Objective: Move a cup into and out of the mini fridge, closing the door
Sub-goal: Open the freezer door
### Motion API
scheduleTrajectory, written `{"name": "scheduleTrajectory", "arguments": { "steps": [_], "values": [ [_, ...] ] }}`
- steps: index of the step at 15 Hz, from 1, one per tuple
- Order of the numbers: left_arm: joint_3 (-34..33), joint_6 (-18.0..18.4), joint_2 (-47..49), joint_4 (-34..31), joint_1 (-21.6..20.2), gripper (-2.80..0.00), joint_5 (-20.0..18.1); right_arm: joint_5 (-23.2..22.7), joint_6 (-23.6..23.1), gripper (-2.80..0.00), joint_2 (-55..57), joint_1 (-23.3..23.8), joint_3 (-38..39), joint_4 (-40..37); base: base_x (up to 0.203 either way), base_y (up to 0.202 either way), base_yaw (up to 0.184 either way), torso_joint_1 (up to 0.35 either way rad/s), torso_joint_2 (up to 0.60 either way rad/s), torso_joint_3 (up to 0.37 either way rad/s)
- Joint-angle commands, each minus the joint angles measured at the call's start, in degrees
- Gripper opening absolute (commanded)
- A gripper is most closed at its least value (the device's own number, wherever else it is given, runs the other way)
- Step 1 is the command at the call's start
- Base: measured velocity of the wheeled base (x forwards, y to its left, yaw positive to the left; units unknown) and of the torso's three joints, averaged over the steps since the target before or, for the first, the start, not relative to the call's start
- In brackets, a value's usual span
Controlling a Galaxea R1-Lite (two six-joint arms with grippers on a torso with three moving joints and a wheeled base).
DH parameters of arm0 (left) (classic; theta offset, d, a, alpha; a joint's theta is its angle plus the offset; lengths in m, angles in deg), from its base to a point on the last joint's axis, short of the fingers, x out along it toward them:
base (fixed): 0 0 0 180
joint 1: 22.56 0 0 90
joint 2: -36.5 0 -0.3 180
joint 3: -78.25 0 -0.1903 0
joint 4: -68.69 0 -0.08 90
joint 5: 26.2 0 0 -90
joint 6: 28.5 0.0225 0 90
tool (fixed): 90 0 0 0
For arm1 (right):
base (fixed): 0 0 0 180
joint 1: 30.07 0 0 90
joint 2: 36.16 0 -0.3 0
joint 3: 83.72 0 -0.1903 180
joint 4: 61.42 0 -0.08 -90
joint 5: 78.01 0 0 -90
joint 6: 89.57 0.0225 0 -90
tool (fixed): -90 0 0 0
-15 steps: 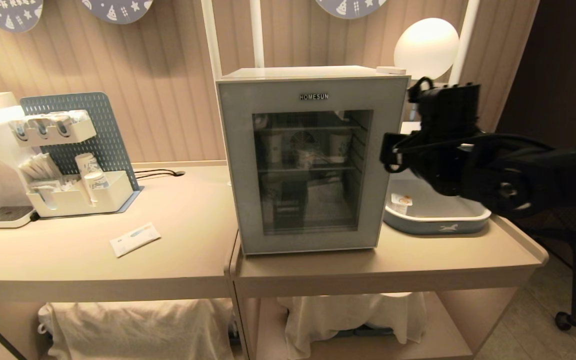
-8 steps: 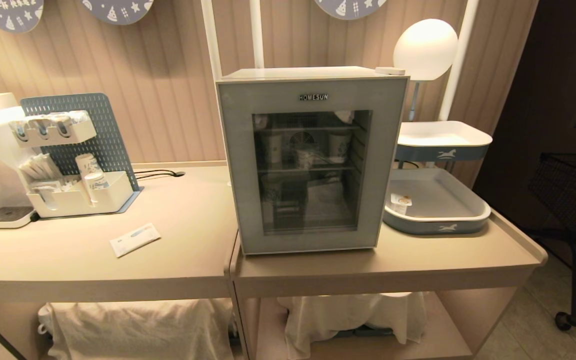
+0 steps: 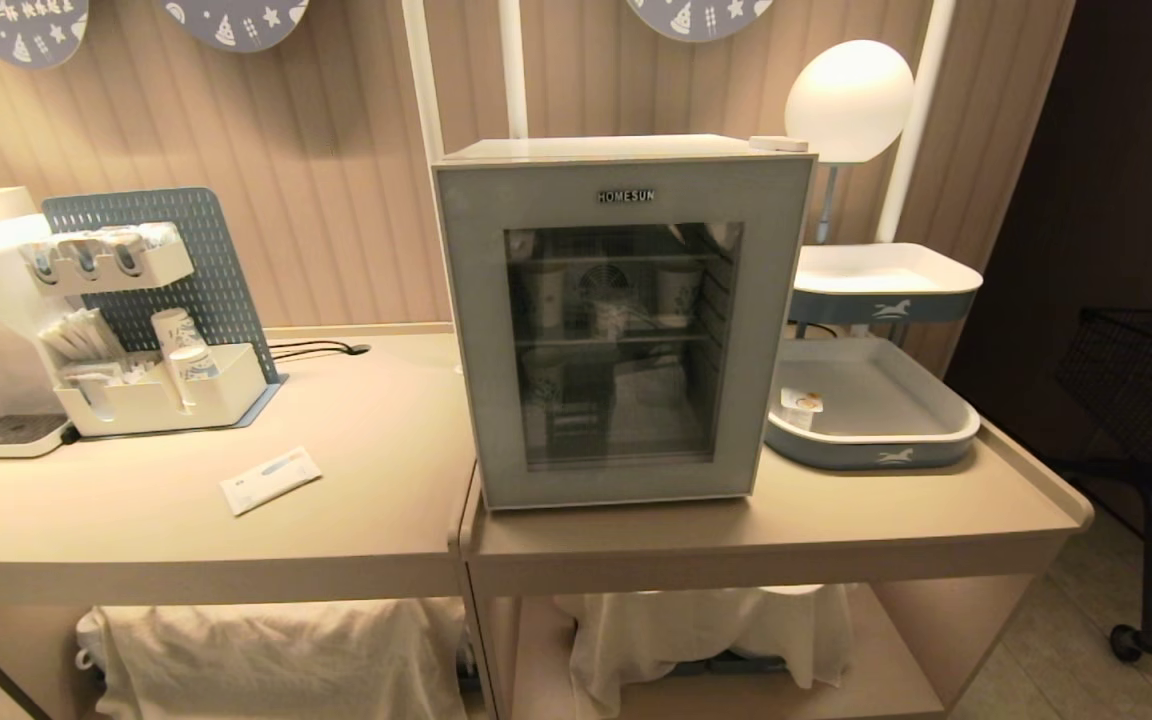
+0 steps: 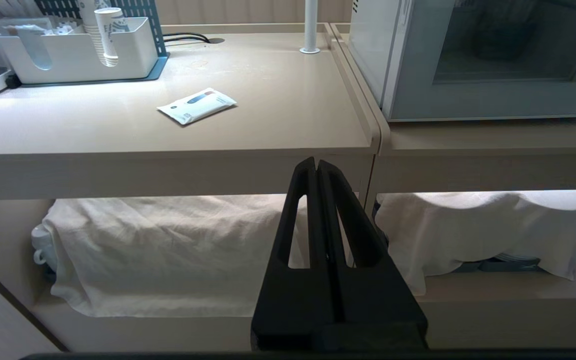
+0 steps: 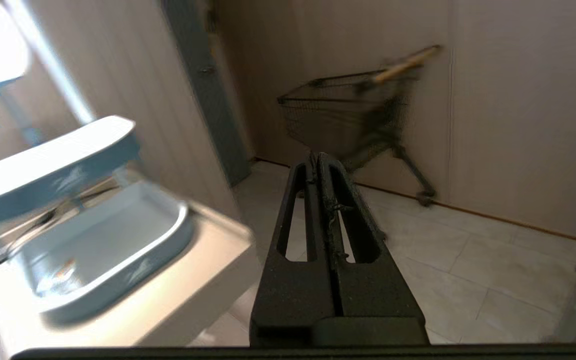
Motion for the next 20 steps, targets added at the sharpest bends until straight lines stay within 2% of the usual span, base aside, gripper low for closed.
{"name": "scheduleTrajectory", "arguments": {
  "steps": [1,2,3,4,6,7,9,10,20],
  "values": [
    [0.0,0.0,0.0,0.0,-0.1,-2.8,0.0,-7.3,-0.1,-2.8,-14.6,0.5,5.0,-1.1,0.0,0.0,0.0,0.0,0.0,0.0],
    [0.0,0.0,0.0,0.0,-0.1,-2.8,0.0,-17.0,-0.1,-2.8,-17.8,0.5,8.0,-1.3,0.0,0.0,0.0,0.0,0.0,0.0],
    [0.0,0.0,0.0,0.0,-0.1,-2.8,0.0,-24.7,0.2,-2.8,-19.3,0.6,12.6,0.1,0.0,0.0,0.0,0.0,0.0,0.0],
    [0.0,0.0,0.0,0.0,-0.1,-2.8,0.0,-30.0,-0.2,-2.8,-19.5,0.6,16.9,2.1,0.0,0.0,0.0,0.0,0.0,0.0],
    [0.0,0.0,0.0,0.0,-0.1,-2.8,0.0,-37.2,-3.3,-2.8,-19.7,0.7,25.5,2.9,0.0,0.0,0.0,0.0,0.0,0.0],
    [0.0,0.0,0.0,0.0,-0.1,-2.8,0.0,-39.0,-3.1,-2.8,-19.7,0.7,27.1,0.7,0.0,0.0,0.0,0.0,0.0,0.0],
    [0.0,0.0,0.0,0.0,-0.1,-2.8,0.0,-45.8,-0.3,-2.8,-19.7,0.6,26.3,-7.1,0.0,0.0,0.0,0.0,0.0,0.0],
    [0.0,0.0,0.0,0.0,-0.1,-2.8,0.0,-46.6,-0.9,-2.8,-19.7,0.7,25.1,-11.1,0.0,0.0,0.0,0.0,0.0,0.0],
    [0.0,0.1,0.0,0.0,-0.1,-2.8,0.0,-46.6,0.7,-2.8,-19.7,0.7,24.8,-11.5,0.0,0.0,0.0,0.0,0.0,0.0]
  ]
}}
